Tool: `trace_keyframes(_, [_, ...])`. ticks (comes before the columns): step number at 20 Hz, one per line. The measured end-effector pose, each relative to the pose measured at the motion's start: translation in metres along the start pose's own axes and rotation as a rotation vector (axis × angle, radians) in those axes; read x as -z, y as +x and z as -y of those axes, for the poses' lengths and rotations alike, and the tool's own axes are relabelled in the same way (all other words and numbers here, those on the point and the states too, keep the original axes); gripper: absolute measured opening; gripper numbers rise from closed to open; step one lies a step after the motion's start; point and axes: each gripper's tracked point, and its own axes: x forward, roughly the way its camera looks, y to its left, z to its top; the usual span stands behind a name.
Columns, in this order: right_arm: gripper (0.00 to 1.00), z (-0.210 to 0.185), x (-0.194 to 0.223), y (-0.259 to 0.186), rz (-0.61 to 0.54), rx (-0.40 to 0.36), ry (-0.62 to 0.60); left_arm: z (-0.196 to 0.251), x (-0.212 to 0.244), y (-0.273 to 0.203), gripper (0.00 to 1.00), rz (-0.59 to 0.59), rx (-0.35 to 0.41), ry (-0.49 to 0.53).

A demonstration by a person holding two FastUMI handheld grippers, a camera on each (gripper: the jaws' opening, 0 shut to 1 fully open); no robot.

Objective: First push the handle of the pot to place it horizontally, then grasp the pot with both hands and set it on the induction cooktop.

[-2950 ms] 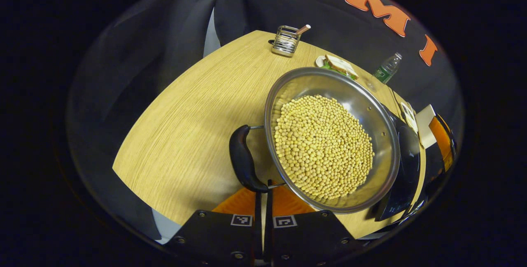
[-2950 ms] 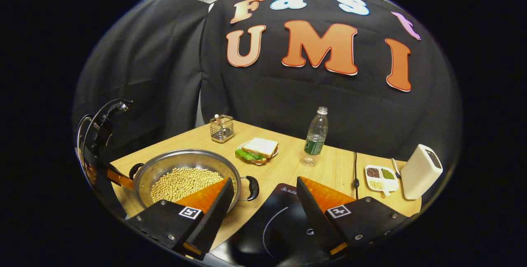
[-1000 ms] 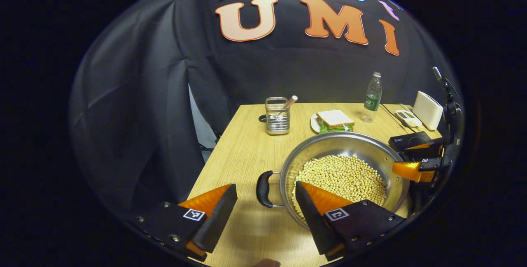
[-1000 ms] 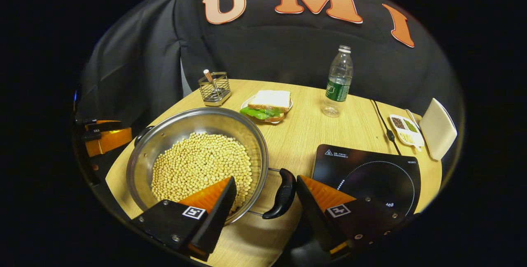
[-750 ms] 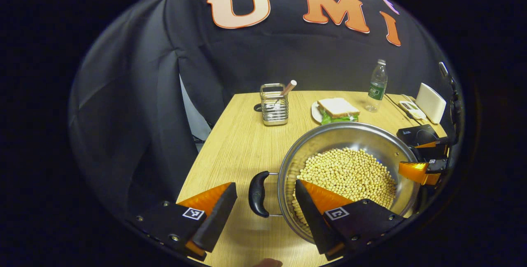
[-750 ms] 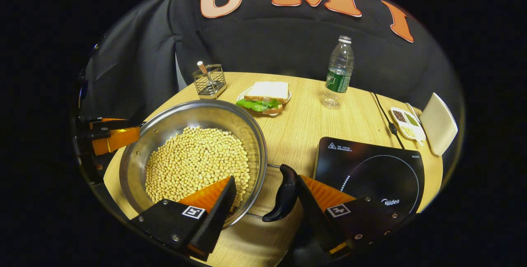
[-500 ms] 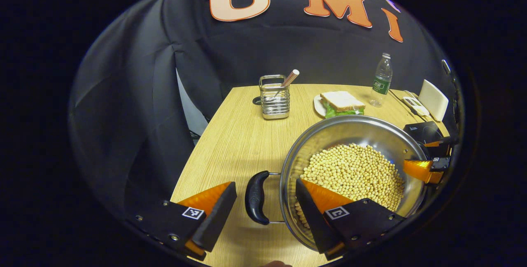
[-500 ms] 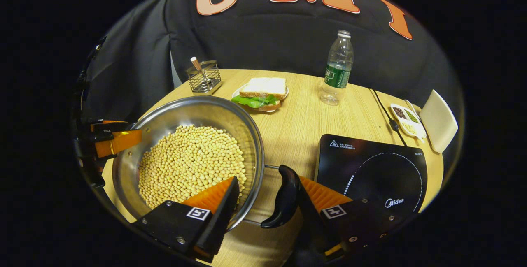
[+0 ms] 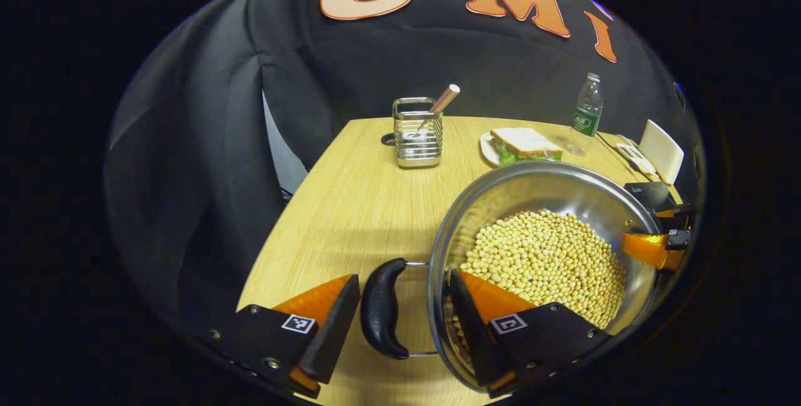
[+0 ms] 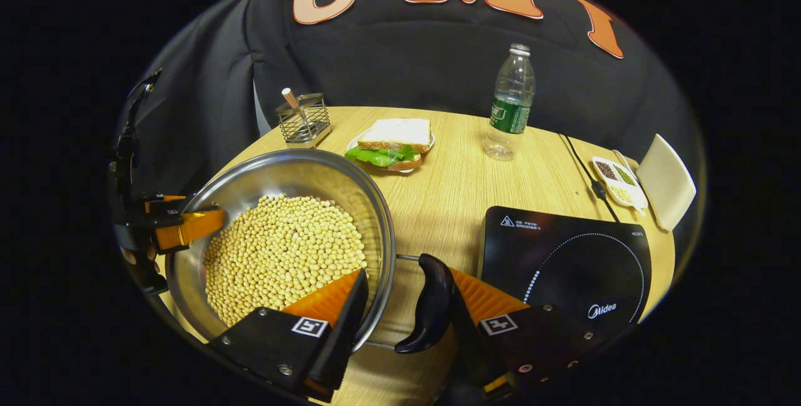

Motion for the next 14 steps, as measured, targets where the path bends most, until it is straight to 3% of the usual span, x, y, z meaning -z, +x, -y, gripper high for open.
trace_keyframes(5, [0.68, -0.002, -0.001, 0.001, 0.0, 0.002, 0.015, 0.0, -0.002, -0.002, 0.7, 0.03, -0.018, -0.021])
trace_keyframes(7, [0.59, -0.002, -0.003, 0.003, 0.007, -0.003, 0.019, -0.001, -0.003, -0.004, 0.67, 0.046, -0.039, -0.019])
trace_keyframes(8, [0.61, -0.001, -0.003, 0.002, -0.002, -0.001, 0.024, -0.001, -0.004, -0.007, 0.67, 0.062, -0.051, -0.006])
trace_keyframes(10, [0.56, 0.0, 0.002, 0.001, -0.024, -0.012, 0.039, 0.0, -0.006, -0.011, 0.66, 0.077, -0.071, 0.003])
trace_keyframes(14, [0.51, 0.006, -0.012, -0.016, 0.027, -0.015, 0.029, 0.0, -0.014, -0.024, 0.64, 0.119, -0.076, -0.017])
